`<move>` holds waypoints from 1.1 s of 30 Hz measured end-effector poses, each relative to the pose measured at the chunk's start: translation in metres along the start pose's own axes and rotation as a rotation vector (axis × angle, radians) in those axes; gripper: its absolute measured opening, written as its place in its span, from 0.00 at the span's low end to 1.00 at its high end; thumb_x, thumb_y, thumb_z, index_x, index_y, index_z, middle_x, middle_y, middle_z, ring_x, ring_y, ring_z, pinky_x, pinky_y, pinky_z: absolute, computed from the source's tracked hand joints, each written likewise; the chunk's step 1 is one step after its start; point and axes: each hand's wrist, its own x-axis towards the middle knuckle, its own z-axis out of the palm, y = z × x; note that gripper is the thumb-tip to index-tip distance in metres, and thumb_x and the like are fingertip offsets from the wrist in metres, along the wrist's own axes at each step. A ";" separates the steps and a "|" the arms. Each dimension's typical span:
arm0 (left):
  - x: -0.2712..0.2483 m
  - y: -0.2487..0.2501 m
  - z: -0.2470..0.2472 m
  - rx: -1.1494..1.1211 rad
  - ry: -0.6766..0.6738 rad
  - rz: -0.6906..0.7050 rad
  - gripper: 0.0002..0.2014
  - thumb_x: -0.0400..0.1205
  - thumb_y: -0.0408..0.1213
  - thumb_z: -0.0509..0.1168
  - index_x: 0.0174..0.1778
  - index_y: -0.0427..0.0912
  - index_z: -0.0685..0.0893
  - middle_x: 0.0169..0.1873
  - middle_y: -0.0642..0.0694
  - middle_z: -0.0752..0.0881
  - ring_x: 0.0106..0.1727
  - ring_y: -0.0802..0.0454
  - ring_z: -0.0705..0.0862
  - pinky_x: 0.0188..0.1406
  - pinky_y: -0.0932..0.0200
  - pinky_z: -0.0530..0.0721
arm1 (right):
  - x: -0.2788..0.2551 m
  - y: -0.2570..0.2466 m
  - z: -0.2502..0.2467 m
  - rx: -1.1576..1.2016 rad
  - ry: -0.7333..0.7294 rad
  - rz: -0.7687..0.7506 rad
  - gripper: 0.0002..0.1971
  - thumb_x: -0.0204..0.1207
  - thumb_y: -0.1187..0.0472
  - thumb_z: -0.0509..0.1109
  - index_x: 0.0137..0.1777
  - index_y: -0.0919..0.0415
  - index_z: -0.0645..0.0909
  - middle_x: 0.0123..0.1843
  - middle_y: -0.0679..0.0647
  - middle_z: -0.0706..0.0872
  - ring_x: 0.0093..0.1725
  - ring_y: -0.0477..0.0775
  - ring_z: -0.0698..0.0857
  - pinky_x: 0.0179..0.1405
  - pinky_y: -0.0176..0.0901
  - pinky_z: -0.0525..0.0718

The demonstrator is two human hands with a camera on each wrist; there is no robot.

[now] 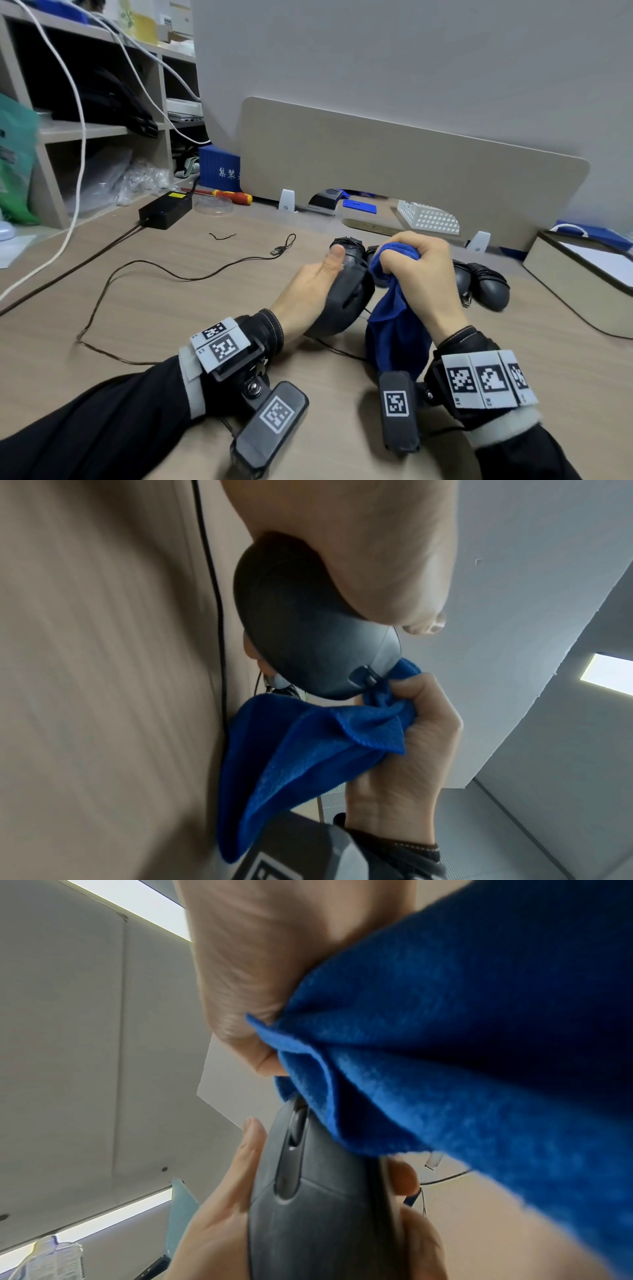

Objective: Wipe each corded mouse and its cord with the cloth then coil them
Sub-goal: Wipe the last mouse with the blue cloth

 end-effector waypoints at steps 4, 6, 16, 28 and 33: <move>-0.002 0.010 -0.005 -0.447 -0.012 -0.321 0.40 0.72 0.76 0.53 0.45 0.39 0.90 0.36 0.34 0.89 0.30 0.39 0.86 0.32 0.50 0.87 | 0.001 0.002 -0.004 0.081 0.091 -0.006 0.06 0.63 0.70 0.66 0.35 0.65 0.84 0.32 0.53 0.85 0.33 0.46 0.80 0.34 0.34 0.78; -0.005 0.013 -0.007 -0.602 -0.055 -0.381 0.39 0.79 0.72 0.53 0.45 0.36 0.89 0.32 0.34 0.85 0.25 0.40 0.83 0.23 0.57 0.83 | 0.002 0.004 -0.001 0.116 0.091 0.005 0.07 0.68 0.72 0.68 0.42 0.64 0.85 0.37 0.49 0.88 0.37 0.45 0.84 0.39 0.34 0.81; -0.007 0.014 -0.012 -0.827 -0.077 -0.548 0.27 0.78 0.58 0.68 0.34 0.32 0.91 0.29 0.40 0.83 0.24 0.48 0.83 0.19 0.63 0.83 | -0.002 0.005 0.011 0.110 -0.012 0.070 0.11 0.75 0.65 0.72 0.54 0.58 0.77 0.50 0.51 0.85 0.46 0.45 0.85 0.46 0.34 0.81; -0.007 0.009 -0.014 -1.076 -0.069 -0.644 0.18 0.78 0.51 0.71 0.46 0.37 0.90 0.35 0.43 0.86 0.28 0.51 0.84 0.25 0.63 0.86 | -0.012 0.002 0.018 -0.126 -0.367 -0.120 0.16 0.72 0.57 0.73 0.56 0.39 0.90 0.52 0.50 0.80 0.56 0.50 0.83 0.59 0.50 0.83; -0.007 0.011 -0.014 -1.020 -0.114 -0.667 0.19 0.74 0.51 0.72 0.40 0.34 0.89 0.31 0.43 0.83 0.23 0.53 0.81 0.18 0.65 0.83 | -0.009 0.001 0.016 0.005 -0.327 -0.131 0.15 0.70 0.66 0.74 0.50 0.45 0.91 0.48 0.54 0.82 0.51 0.46 0.85 0.54 0.33 0.79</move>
